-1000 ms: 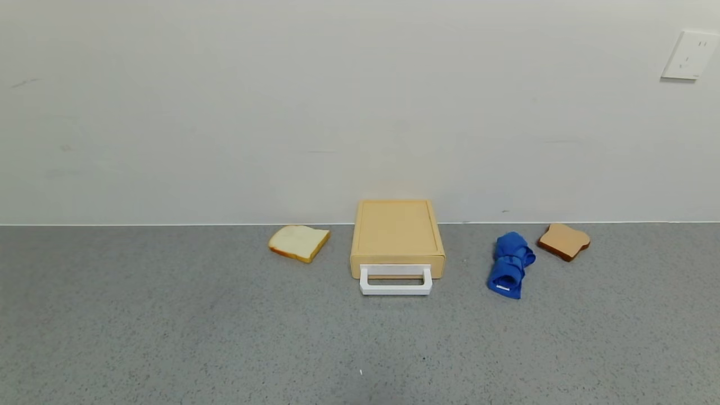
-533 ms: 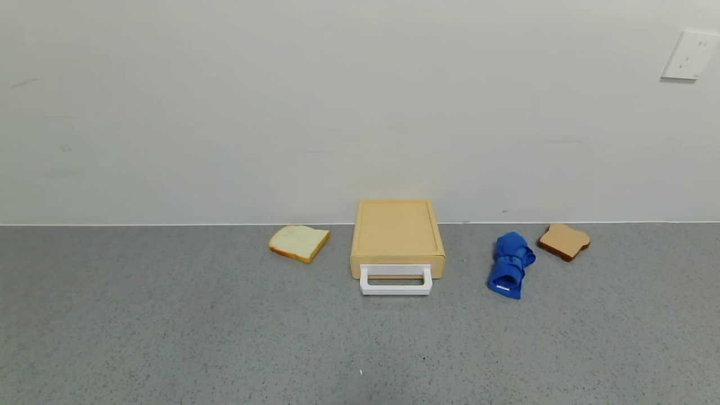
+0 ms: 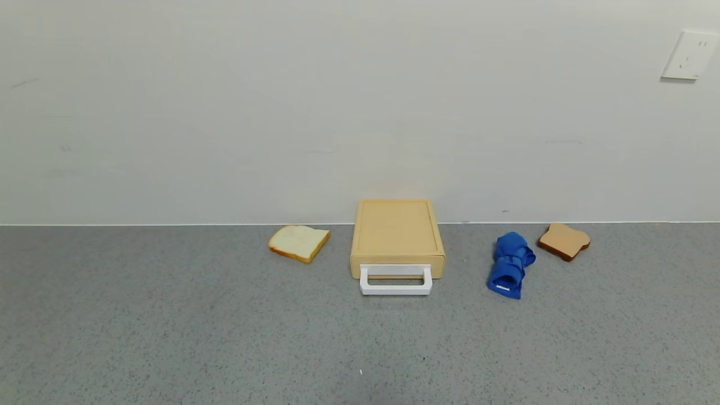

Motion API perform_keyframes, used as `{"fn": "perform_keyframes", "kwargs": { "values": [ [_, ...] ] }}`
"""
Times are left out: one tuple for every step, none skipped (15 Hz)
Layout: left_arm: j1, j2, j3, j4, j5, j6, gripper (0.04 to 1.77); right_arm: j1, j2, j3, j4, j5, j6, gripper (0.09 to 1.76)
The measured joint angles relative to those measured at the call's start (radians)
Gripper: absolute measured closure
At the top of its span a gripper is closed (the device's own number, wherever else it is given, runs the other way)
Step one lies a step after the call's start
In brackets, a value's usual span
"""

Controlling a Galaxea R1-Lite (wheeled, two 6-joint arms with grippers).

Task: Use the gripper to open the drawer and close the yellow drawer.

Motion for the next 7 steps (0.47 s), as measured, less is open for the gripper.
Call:
{"fn": "perform_keyframes", "kwargs": {
  "values": [
    [0.0,0.0,0.0,0.0,0.002,0.003,0.09,0.0,0.0,0.0,0.0,0.0,0.0,0.14],
    [0.0,0.0,0.001,0.001,0.006,-0.001,0.09,0.0,0.0,0.0,0.0,0.0,0.0,0.14],
    [0.0,0.0,0.002,0.003,0.006,-0.001,0.09,0.0,0.0,0.0,0.0,0.0,0.0,0.14],
    [0.0,0.0,0.002,0.004,0.007,-0.001,0.09,0.0,0.0,0.0,0.0,0.0,0.0,0.14],
    [0.0,0.0,0.002,0.004,0.007,0.0,0.09,0.0,0.0,0.0,0.0,0.0,0.0,0.14],
    [0.0,0.0,0.002,0.004,0.007,0.0,0.09,0.0,0.0,0.0,0.0,0.0,0.0,0.14],
    [0.0,0.0,0.002,0.004,0.007,0.0,0.09,0.0,0.0,0.0,0.0,0.0,0.0,0.14]
  ]
}}
